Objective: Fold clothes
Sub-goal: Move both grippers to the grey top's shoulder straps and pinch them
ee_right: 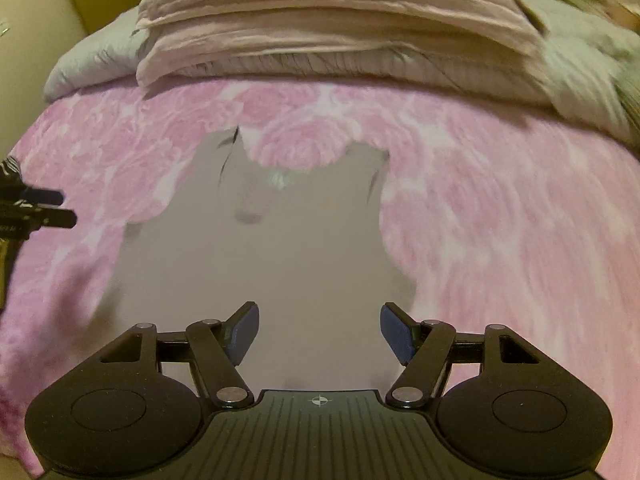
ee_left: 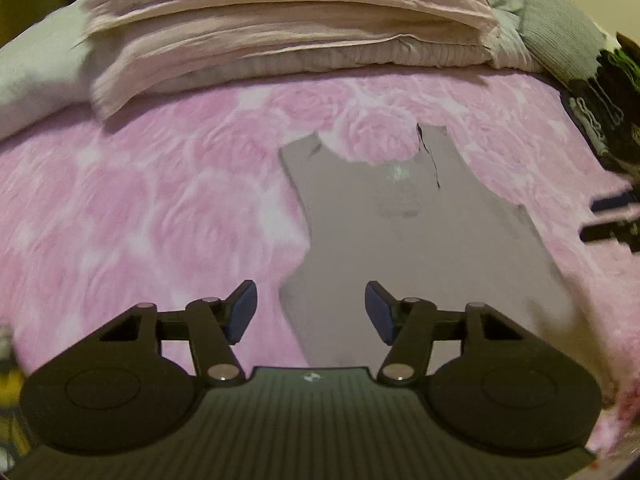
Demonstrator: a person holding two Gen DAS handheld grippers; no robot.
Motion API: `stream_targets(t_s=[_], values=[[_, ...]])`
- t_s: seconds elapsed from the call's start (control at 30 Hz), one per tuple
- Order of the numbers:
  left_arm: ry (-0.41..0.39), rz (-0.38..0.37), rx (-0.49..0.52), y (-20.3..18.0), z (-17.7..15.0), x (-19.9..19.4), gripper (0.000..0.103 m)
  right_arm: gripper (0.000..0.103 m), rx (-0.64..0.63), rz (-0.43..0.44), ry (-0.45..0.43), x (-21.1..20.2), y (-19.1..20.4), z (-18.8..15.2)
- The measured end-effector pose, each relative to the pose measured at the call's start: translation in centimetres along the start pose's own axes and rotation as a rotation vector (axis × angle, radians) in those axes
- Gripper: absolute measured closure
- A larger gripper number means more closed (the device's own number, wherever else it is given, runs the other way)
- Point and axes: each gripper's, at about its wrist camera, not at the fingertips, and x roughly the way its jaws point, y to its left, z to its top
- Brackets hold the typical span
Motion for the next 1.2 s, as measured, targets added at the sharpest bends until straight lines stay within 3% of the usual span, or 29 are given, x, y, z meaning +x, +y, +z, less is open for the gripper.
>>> stream_targets(t_s=[0.1,0.2,0.4,0.73,0.8,0.83,0.9,1.0,1.13,1.2], values=[[-0.028,-0.003,0.091,0.9,2.9,4.3,0.048,0.039,-0.072,0.028,-0.046,3.4,-2.5,3.0],[-0.049,-0.015,0.133,1.9,5.9,8.1,0.048,0.05,-0.104,0.053,-0.068,7.0,-4.8,6.0],[-0.058,-0.026,0.265,2.6,10.0,14.5,0.062,0.063,-0.187,0.057,-0.058,12.9,-7.7,10.2],[0.002,-0.067,0.387,2.9,11.9,20.4,0.067,0.063,-0.261,0.069,-0.018,18.3,-8.9,12.0],[0.001,-0.074,0.402,2.7,11.7,20.9,0.072,0.065,-0.266,0.078,-0.007,19.1,-8.7,12.0],[-0.002,-0.086,0.404,2.7,11.6,20.9,0.081,0.071,-0.273,0.086,-0.004,19.3,-8.5,11.9],[0.003,-0.114,0.408,2.3,11.7,20.9,0.099,0.103,-0.286,0.108,-0.006,19.1,-8.0,11.9],[-0.012,-0.092,0.455,1.2,11.1,20.3,0.102,0.103,-0.318,0.082,-0.037,17.8,-7.4,11.6],[-0.1,-0.078,0.377,1.1,10.2,16.7,0.102,0.103,-0.336,0.034,-0.186,11.5,-6.4,9.5],[-0.174,-0.085,0.327,0.9,9.0,13.0,0.102,0.103,-0.342,0.012,-0.261,7.5,-5.7,7.6]])
